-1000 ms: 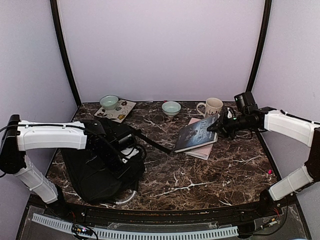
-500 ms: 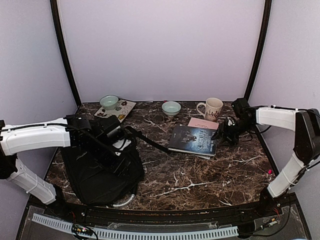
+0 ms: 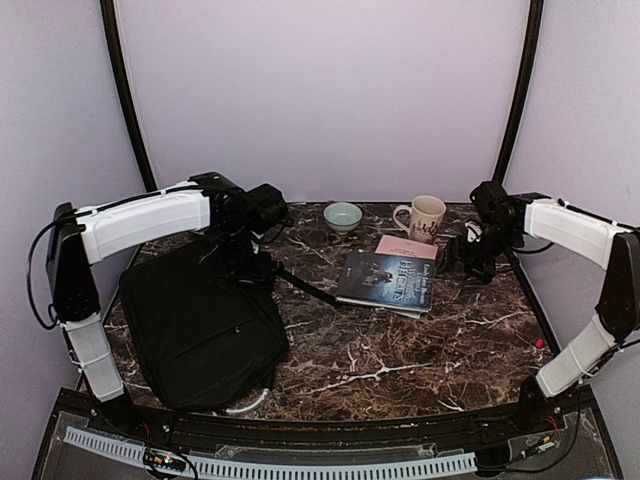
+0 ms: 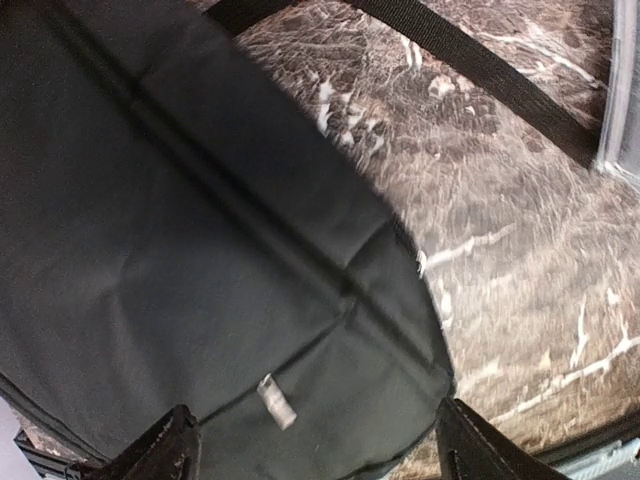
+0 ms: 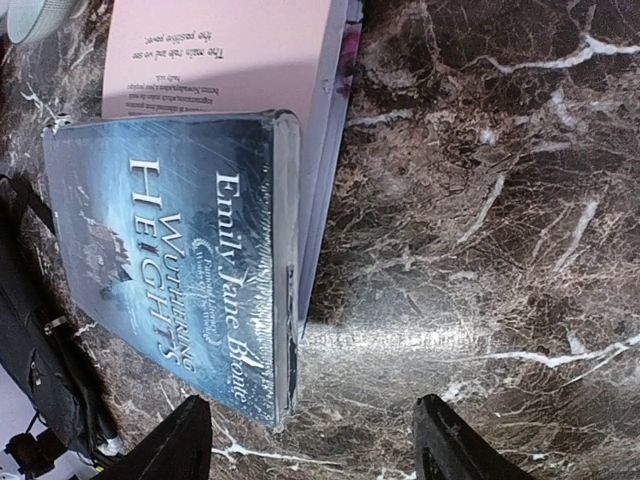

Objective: Pack the student bag
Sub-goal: Pick up the student bag from the center of the board, then grab the largest pocket of the student bag.

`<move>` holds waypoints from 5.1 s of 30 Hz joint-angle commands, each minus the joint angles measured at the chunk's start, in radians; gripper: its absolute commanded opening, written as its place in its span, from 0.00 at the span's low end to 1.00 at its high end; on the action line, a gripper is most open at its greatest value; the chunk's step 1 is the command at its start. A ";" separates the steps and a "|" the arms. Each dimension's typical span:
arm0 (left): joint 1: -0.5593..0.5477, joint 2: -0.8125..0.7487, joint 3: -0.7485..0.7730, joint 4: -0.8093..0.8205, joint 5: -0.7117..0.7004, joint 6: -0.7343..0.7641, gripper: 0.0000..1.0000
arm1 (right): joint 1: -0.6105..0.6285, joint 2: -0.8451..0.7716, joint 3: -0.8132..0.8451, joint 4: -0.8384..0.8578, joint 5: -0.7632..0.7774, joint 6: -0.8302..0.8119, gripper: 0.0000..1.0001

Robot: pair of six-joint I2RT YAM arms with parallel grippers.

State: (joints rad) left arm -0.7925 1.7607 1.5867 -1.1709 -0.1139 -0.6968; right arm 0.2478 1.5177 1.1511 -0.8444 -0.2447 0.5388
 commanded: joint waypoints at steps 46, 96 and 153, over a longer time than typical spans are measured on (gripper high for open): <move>0.156 0.430 0.144 -0.009 0.098 -0.200 0.26 | 0.204 -0.096 -0.040 0.047 -0.021 0.095 0.69; 0.027 -0.200 -0.301 0.386 0.483 0.200 0.00 | 0.777 0.299 0.033 0.929 -0.309 -0.774 0.55; 0.036 -0.172 -0.285 0.379 0.428 0.154 0.00 | 0.808 0.265 0.109 0.811 -0.310 -0.801 0.00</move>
State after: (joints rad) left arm -0.7616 1.5764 1.2709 -0.7967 0.3515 -0.5049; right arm 1.0477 1.8679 1.2530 -0.0795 -0.5678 -0.2611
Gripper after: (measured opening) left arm 0.028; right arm 0.048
